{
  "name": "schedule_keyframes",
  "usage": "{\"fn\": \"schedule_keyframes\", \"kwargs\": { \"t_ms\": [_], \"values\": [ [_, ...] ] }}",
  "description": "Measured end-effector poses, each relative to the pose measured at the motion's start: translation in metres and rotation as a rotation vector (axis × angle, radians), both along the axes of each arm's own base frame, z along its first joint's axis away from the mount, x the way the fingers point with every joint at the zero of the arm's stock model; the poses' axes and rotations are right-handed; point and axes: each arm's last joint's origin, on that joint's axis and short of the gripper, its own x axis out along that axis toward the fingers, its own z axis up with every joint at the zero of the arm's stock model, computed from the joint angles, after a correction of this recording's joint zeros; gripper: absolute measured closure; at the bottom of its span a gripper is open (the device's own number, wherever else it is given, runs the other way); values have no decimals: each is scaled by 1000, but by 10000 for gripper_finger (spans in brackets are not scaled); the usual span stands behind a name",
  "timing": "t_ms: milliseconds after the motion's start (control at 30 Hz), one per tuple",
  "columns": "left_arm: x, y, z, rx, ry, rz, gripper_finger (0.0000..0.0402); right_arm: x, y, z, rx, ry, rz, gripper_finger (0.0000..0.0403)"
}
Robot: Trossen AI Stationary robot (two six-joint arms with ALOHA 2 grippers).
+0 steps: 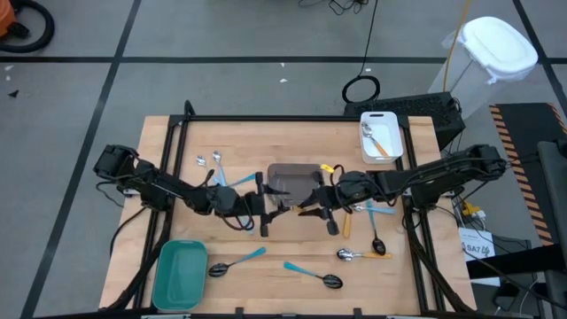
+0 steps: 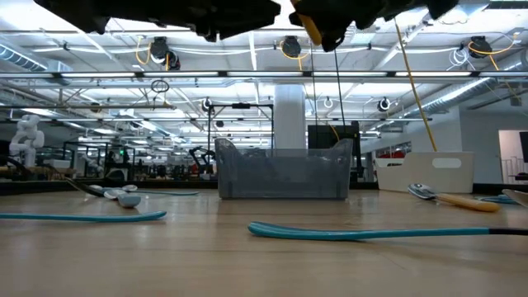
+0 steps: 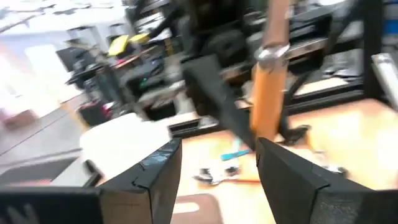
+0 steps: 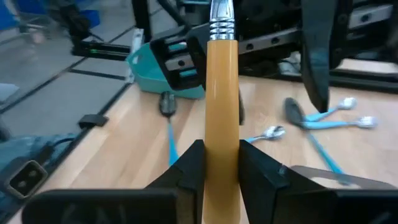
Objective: Sort silverware by color (type)
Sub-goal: Put the bottom left yellow spoon into the white bin
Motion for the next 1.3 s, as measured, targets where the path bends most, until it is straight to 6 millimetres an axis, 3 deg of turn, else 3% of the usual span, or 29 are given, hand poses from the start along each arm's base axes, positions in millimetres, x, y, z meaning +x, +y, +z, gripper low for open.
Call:
{"fn": "schedule_keyframes", "kwargs": {
  "t_ms": [333, 700, 1000, 1300],
  "values": [
    [-20, 8, 7, -108, 156, 119, 195, -29, -16, 21, -134, 23, -305, 338],
    [-24, 9, 3, -122, 218, 132, 195, -59, -67, 40, -161, 34, -626, 338],
    [-23, 12, 4, -110, 214, 139, 195, -73, -109, 33, -162, 136, -819, 338],
    [-22, 15, 3, -122, 217, 155, 195, -95, -137, 20, -213, 316, -1115, 338]
  ]
}}
